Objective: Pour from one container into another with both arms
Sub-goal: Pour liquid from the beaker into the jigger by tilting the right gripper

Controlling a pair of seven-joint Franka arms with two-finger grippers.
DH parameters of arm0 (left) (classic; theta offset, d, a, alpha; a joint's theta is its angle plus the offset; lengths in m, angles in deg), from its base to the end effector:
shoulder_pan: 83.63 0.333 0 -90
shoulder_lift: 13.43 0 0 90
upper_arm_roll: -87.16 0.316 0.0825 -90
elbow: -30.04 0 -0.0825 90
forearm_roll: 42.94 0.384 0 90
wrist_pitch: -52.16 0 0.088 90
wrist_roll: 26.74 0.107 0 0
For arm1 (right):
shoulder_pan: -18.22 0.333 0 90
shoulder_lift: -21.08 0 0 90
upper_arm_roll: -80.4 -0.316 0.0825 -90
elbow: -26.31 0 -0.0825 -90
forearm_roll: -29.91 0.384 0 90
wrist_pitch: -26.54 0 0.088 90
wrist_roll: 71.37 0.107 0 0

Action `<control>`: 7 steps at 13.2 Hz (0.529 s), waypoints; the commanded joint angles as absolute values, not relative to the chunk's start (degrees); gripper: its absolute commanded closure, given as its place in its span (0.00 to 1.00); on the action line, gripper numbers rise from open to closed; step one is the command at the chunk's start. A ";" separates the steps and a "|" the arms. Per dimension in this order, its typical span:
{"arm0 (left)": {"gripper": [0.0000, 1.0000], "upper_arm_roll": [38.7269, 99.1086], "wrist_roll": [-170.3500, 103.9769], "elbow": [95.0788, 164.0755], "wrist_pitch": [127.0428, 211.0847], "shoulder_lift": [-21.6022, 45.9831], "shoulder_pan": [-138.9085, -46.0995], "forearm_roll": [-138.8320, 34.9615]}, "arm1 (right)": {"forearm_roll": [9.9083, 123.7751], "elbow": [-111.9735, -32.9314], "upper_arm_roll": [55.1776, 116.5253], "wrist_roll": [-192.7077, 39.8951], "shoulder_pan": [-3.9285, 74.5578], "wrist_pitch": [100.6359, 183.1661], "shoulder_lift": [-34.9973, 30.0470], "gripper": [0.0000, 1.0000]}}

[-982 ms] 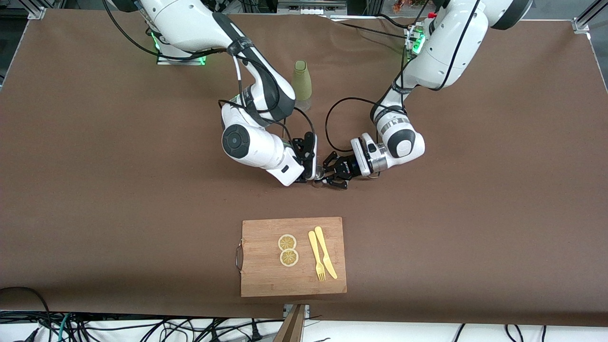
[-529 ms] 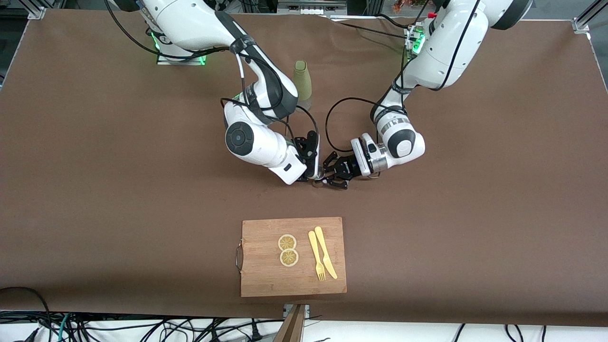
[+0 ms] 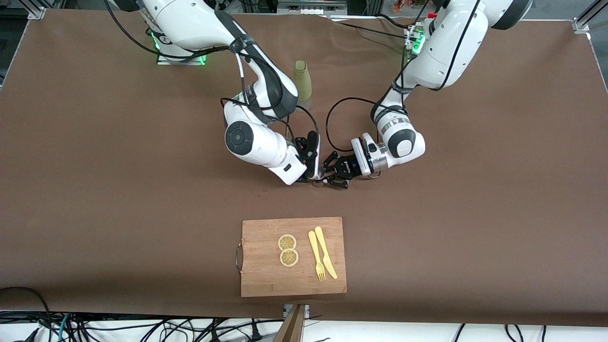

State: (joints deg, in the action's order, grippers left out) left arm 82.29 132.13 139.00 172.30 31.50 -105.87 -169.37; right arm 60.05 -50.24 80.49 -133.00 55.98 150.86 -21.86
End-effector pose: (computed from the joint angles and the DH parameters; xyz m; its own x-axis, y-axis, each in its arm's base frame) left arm 0.5247 -0.3119 0.0899 0.0932 -0.1603 0.9827 -0.9468 -0.3197 0.0376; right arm 0.5814 0.4738 0.2962 0.1494 0.9076 0.3924 0.9784 -0.0783 -0.1913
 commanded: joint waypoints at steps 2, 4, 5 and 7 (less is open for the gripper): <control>1.00 81.53 143.51 141.13 171.52 30.60 -105.08 -172.67 | 63.11 -49.81 80.58 -131.05 55.57 151.00 -21.99 1.00; 1.00 81.53 143.60 141.40 171.34 30.34 -105.07 -172.67 | 66.64 -50.42 80.67 -132.02 55.83 152.74 -21.99 1.00; 1.00 81.53 143.94 141.92 170.91 30.16 -104.90 -172.76 | 66.73 -50.94 80.58 -132.19 55.83 154.32 -21.99 1.00; 1.00 81.44 144.56 142.01 170.73 29.90 -104.37 -172.76 | 68.65 -51.13 80.49 -134.03 55.66 155.47 -21.99 1.00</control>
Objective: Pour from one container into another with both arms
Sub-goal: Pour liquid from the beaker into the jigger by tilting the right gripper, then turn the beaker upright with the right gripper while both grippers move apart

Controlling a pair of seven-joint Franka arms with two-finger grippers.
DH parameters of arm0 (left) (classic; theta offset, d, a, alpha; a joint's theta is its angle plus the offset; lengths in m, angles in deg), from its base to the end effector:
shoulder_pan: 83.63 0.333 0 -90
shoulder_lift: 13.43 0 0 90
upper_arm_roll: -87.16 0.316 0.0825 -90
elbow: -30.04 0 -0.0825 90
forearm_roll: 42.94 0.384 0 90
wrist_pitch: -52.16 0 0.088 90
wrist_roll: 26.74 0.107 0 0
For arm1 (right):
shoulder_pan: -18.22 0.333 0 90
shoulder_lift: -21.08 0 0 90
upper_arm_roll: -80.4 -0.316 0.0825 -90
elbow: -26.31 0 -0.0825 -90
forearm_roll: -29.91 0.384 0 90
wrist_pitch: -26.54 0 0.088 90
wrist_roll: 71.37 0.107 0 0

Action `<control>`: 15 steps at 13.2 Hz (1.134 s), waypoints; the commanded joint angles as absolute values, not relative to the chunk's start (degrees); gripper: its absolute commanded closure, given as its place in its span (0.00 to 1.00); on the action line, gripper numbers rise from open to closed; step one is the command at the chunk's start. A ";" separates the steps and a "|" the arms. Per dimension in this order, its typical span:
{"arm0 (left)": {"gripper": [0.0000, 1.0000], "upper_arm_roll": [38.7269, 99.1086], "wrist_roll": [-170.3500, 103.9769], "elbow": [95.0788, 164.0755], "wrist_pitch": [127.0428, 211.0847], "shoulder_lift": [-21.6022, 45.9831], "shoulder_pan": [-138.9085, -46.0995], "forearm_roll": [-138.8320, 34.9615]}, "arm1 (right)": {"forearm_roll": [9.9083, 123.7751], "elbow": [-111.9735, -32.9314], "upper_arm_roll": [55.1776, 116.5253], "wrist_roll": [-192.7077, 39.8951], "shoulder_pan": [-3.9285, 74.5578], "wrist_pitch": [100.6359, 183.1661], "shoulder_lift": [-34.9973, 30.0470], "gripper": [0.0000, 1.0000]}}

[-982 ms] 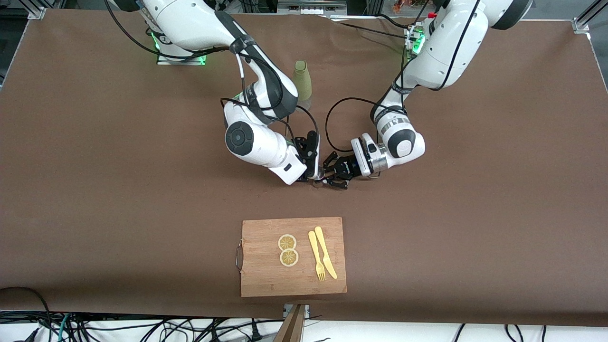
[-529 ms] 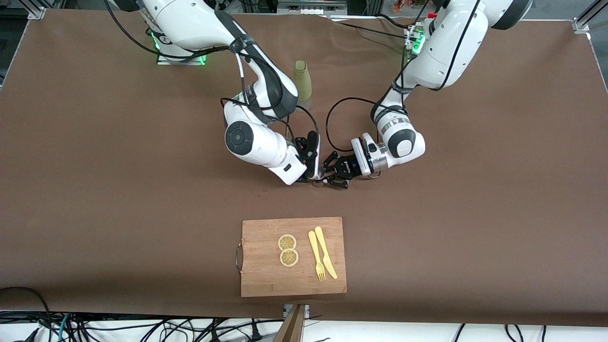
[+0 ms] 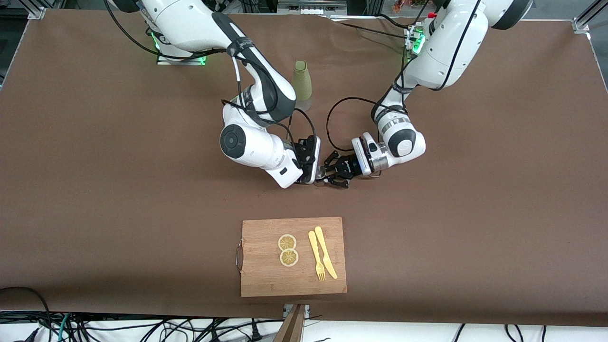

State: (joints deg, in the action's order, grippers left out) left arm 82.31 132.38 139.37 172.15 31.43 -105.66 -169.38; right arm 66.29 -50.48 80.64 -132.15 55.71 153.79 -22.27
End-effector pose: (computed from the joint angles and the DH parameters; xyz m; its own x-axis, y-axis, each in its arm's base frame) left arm 0.5237 -0.3091 0.0887 0.0934 -0.1615 0.9824 -0.9461 -0.3217 0.0371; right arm 0.5883 0.4721 0.2947 0.2485 0.8542 0.4568 0.9606 -0.1568 -0.2294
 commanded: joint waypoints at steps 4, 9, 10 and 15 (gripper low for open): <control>1.00 81.44 144.48 142.27 169.25 29.72 -102.01 -172.58 | 78.05 -53.14 80.58 -144.65 54.96 156.18 -21.73 1.00; 1.00 79.78 143.08 145.61 164.76 28.85 -96.12 -171.88 | 86.93 -53.32 80.66 -156.34 51.19 150.41 -21.46 1.00; 1.00 79.51 141.50 146.31 163.19 28.58 -94.46 -170.66 | 87.99 -53.32 80.84 -158.10 50.31 147.95 -21.38 1.00; 1.00 79.60 130.87 146.93 154.66 27.53 -84.00 -151.79 | 92.04 -53.15 80.84 -167.59 41.97 135.73 -21.02 1.00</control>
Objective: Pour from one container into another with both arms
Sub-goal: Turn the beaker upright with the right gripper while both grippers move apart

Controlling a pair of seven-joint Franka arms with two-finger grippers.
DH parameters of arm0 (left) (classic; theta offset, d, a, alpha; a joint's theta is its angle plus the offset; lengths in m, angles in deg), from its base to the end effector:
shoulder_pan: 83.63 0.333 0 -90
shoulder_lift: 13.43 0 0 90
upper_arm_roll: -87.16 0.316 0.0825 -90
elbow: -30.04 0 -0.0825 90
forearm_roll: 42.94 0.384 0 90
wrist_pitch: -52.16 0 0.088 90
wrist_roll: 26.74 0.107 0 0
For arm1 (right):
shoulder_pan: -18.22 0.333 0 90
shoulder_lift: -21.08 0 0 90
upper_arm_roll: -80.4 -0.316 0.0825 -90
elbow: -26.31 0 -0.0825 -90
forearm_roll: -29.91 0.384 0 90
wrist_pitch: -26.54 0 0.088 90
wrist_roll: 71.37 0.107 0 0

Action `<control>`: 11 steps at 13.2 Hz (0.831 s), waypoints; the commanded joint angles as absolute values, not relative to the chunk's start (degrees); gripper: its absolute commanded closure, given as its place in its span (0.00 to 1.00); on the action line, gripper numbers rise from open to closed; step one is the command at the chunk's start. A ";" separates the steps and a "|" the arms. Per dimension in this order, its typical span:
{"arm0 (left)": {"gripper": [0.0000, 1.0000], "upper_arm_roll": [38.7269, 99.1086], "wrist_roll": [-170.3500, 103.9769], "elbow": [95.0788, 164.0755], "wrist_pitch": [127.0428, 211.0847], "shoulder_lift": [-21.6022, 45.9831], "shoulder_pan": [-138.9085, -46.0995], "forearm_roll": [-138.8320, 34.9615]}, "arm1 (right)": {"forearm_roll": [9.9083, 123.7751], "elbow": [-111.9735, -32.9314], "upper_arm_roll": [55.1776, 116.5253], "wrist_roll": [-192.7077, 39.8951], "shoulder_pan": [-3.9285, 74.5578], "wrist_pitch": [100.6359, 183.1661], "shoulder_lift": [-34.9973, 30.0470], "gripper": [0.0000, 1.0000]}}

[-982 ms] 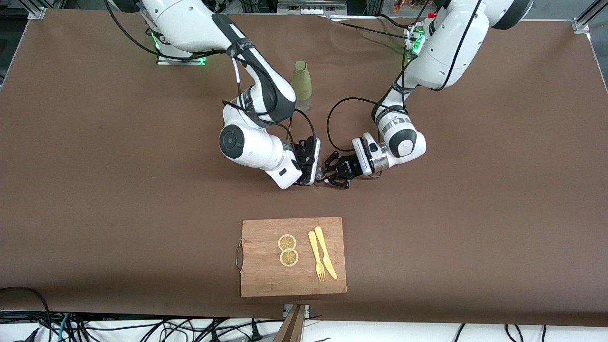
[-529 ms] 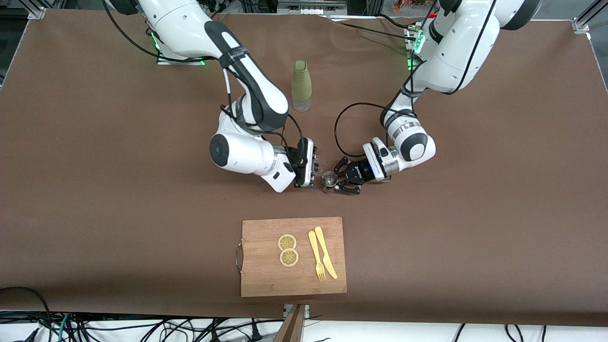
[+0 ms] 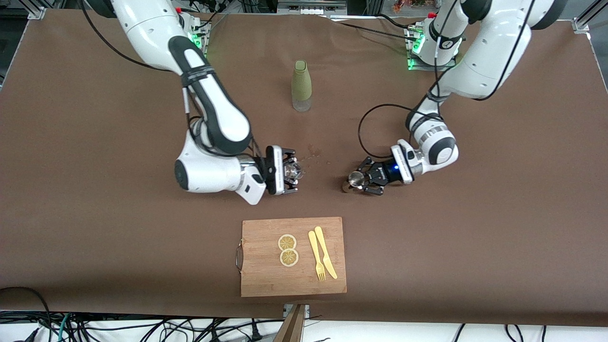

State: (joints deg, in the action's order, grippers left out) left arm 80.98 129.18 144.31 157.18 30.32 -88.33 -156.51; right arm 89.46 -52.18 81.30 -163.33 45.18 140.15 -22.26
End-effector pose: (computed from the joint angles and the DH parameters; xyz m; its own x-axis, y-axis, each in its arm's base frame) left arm 0.5492 -0.1817 0.0944 0.1035 0.0039 0.9946 -0.9458 -0.3090 0.0997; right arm 0.6349 0.3737 0.2811 0.1469 0.6597 0.7370 0.9539 0.1026 -0.2820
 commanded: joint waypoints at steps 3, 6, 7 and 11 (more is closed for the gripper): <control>1.00 81.70 128.83 146.76 148.42 27.61 -78.28 -137.21 | 92.31 -53.32 80.84 -173.22 35.90 126.85 -21.37 1.00; 1.00 88.80 128.66 145.97 139.55 27.96 -76.17 -124.38 | 92.31 -56.21 80.84 -182.43 30.19 121.30 -21.73 1.00; 1.00 89.35 129.09 145.45 138.40 28.31 -75.11 -120.76 | 92.31 -57.79 80.84 -185.69 28.52 120.07 -21.73 1.00; 1.00 92.42 129.71 145.18 135.14 28.58 -72.56 -110.55 | 92.14 -60.87 80.84 -198.43 22.45 115.84 -24.53 1.00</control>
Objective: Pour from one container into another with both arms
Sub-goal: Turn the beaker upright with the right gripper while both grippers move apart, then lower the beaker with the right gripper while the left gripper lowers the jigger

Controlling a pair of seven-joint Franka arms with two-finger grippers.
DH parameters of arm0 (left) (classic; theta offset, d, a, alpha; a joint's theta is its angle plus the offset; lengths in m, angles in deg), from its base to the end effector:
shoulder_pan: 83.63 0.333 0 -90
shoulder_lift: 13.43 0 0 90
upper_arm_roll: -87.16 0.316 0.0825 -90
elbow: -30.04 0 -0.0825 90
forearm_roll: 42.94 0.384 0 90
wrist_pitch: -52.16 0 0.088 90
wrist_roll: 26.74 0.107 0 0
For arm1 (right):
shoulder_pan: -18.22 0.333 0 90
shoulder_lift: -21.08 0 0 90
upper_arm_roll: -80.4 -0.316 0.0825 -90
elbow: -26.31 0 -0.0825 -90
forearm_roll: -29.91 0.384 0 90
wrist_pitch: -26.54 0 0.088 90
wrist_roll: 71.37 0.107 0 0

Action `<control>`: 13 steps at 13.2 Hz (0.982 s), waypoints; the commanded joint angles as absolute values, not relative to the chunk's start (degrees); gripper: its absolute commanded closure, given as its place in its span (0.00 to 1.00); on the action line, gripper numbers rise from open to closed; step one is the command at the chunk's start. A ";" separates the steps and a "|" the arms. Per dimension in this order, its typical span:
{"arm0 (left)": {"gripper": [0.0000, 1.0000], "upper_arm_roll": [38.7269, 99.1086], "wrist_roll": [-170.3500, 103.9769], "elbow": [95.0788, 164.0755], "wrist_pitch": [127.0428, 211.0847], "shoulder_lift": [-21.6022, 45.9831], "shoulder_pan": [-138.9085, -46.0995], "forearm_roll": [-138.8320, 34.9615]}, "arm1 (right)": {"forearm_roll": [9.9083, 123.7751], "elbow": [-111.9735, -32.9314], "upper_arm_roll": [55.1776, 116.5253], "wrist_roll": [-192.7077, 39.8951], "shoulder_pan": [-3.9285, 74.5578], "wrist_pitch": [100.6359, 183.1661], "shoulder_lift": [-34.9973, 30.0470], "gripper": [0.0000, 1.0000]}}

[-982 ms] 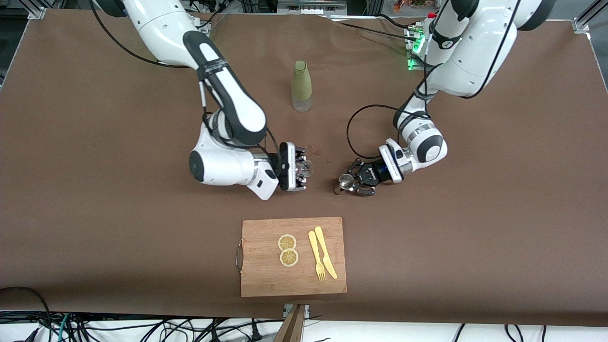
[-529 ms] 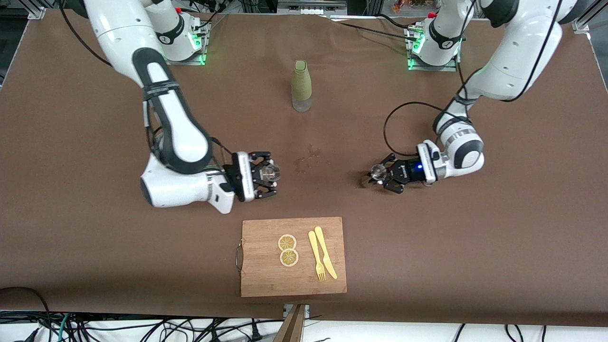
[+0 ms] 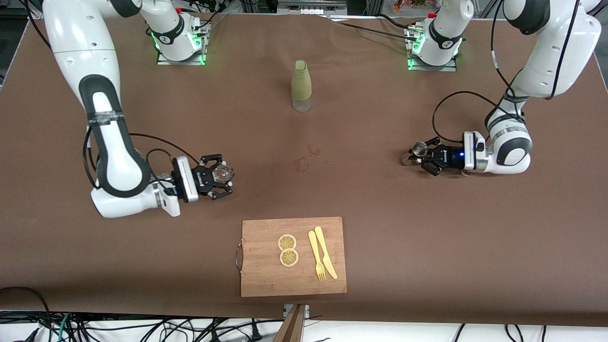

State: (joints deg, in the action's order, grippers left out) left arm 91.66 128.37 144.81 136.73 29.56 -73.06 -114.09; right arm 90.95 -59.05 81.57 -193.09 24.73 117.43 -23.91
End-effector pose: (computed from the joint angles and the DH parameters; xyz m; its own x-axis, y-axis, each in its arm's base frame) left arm 0.5015 0.0249 0.0932 0.0754 -0.0926 0.9928 -0.9922 0.0916 0.0839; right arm 0.6508 0.1559 0.2141 0.0354 0.4377 0.8984 0.9217 0.3331 -0.1986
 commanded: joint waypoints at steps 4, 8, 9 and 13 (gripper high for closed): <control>1.00 95.15 134.97 144.65 134.43 29.72 -71.24 -103.61 | 92.13 -62.20 80.84 -205.92 18.75 114.97 -29.18 1.00; 1.00 96.21 137.79 144.21 132.94 30.25 -69.83 -98.85 | 93.01 -61.67 80.84 -208.39 15.58 112.68 -33.50 1.00; 1.00 96.38 138.75 143.34 132.07 30.42 -69.22 -97.71 | 92.67 -61.67 80.84 -209.53 14.54 112.68 -33.68 1.00; 1.00 98.14 139.73 139.57 128.20 30.95 -68.25 -94.53 | 89.42 -61.41 80.93 -210.68 10.66 110.74 -34.47 1.00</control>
State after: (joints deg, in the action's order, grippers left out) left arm 97.33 131.37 142.34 131.55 29.89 -69.06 -96.00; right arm 91.11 -61.99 81.56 -209.69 12.49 112.51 -34.04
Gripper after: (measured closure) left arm 0.793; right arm 0.872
